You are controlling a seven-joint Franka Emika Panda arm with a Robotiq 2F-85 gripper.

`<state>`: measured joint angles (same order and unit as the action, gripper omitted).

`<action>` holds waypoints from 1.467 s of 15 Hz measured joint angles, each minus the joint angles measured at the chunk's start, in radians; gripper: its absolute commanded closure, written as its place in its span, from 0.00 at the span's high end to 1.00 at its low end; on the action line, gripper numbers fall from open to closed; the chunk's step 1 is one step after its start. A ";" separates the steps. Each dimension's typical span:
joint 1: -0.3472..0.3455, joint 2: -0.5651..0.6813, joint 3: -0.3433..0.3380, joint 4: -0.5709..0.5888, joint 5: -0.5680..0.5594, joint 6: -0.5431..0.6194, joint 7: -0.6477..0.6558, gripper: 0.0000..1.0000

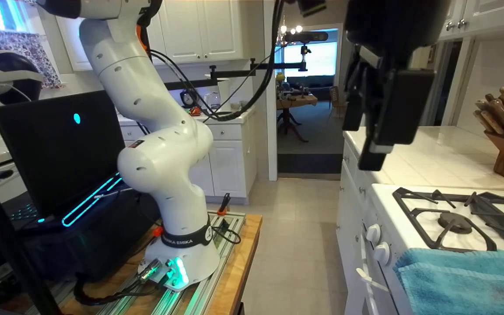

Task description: Wipe the front part of the stove with the towel, and then hang it

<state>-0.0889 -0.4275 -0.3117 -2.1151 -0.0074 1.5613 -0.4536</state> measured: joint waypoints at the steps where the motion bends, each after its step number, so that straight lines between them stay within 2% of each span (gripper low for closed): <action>1: 0.012 0.019 0.008 0.000 0.000 0.023 -0.037 1.00; 5: 0.047 0.111 0.043 -0.006 0.000 0.146 -0.184 1.00; 7: 0.048 0.152 0.059 -0.017 0.000 0.231 -0.206 1.00; 10: 0.048 0.192 0.067 -0.032 0.000 0.292 -0.207 1.00; 19: 0.045 0.197 0.069 -0.031 0.003 0.295 -0.202 1.00; 22: 0.036 0.211 0.092 -0.065 0.001 0.365 -0.070 1.00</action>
<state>-0.0528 -0.2166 -0.2202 -2.1800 -0.0061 1.9263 -0.5236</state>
